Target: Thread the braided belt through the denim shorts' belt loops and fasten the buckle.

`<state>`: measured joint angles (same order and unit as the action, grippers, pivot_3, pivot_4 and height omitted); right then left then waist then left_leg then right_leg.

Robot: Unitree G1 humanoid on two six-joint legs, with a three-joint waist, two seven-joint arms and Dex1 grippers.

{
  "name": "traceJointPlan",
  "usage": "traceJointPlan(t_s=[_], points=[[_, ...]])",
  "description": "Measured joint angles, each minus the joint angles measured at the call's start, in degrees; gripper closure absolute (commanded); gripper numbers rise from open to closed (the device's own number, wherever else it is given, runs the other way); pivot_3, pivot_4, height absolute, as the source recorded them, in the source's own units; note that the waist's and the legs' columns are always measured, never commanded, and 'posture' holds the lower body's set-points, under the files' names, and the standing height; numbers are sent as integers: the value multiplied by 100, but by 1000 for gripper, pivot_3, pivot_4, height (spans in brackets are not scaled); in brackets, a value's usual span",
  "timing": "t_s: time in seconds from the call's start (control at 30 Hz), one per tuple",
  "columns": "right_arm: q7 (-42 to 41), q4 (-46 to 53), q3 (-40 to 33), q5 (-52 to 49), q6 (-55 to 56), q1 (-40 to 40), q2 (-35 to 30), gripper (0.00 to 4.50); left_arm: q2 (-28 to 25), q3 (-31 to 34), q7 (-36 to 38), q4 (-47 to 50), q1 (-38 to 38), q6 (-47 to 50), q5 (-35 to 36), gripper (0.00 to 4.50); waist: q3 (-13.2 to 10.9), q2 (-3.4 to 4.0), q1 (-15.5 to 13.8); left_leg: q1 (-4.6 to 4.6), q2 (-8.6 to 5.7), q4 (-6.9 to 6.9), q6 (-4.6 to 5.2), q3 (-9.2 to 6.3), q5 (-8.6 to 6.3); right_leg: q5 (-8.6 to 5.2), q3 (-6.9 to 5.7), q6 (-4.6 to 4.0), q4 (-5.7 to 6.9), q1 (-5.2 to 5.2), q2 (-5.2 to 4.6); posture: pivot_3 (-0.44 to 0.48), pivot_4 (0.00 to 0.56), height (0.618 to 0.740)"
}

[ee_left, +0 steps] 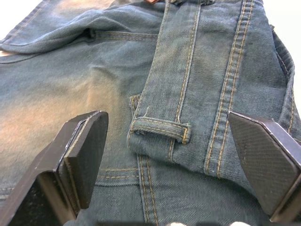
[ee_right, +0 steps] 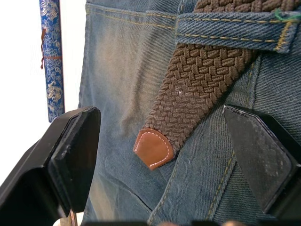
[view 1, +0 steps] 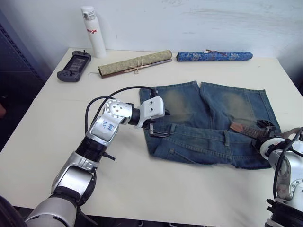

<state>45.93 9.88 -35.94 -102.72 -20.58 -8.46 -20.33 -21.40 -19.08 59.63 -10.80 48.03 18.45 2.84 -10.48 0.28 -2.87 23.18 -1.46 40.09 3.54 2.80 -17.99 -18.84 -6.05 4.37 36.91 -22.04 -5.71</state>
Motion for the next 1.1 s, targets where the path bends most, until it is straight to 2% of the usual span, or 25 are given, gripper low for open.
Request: traceJointPlan(t_s=[0.23,0.37,0.4,0.43,0.47,0.5,0.67,0.7,0.93,1.1], points=[[-1156,-611,-18,446,15,-207,128,56,22,-6,5,2,1,0,2,0,0,-1,55,-2,0,0,8,1,0,1,0,1,6,3,1,0,150,686],[-1693,-674,-28,528,-202,-70,148,56,7,-6,9,9,0,1,3,0,1,-1,82,-2,0,-2,10,0,-1,1,1,1,6,3,1,0,150,686],[-1812,-646,-28,553,-269,13,151,585,5,-6,9,19,0,1,3,0,1,-1,85,-2,0,-3,10,0,-1,1,1,1,5,3,1,0,150,686],[-1906,-618,-27,587,-346,95,160,904,-4,-6,9,35,0,1,3,0,1,-1,93,-2,1,-4,10,-1,-1,1,1,1,5,2,1,0,150,686],[-1953,-615,-27,608,-389,157,178,1523,-7,-5,9,47,0,1,3,0,1,-1,106,-2,0,-5,10,-1,-1,1,1,1,5,2,1,0,150,686],[-1978,-616,-27,622,-424,192,190,1861,-7,-6,9,61,0,1,3,0,1,-1,116,-2,0,-6,10,-1,-1,1,1,1,4,1,1,0,150,686],[-2339,-640,-4,756,-641,363,227,4284,7,-5,2,78,1,0,2,0,1,-1,157,-2,1,-10,9,-1,0,0,2,0,1,-4,1,0,150,686],[-2370,-623,-5,769,-686,347,227,4448,22,-6,0,78,1,-1,2,0,4,-7,159,-2,1,-10,9,-1,0,0,2,0,-1,-3,1,0,150,686],[-2868,-608,-173,535,-999,532,222,4448,40,-7,0,74,1,-39,1,0,6,-10,153,1,1,-13,9,-1,-1,0,5,0,-2,-10,1,0,150,686],[-3696,-319,-401,-216,-1675,1362,9,4448,14,-3,-4,73,1,-39,0,0,0,9,145,16,1,-19,8,5,0,0,8,-1,-1,-28,1,0,150,686]])
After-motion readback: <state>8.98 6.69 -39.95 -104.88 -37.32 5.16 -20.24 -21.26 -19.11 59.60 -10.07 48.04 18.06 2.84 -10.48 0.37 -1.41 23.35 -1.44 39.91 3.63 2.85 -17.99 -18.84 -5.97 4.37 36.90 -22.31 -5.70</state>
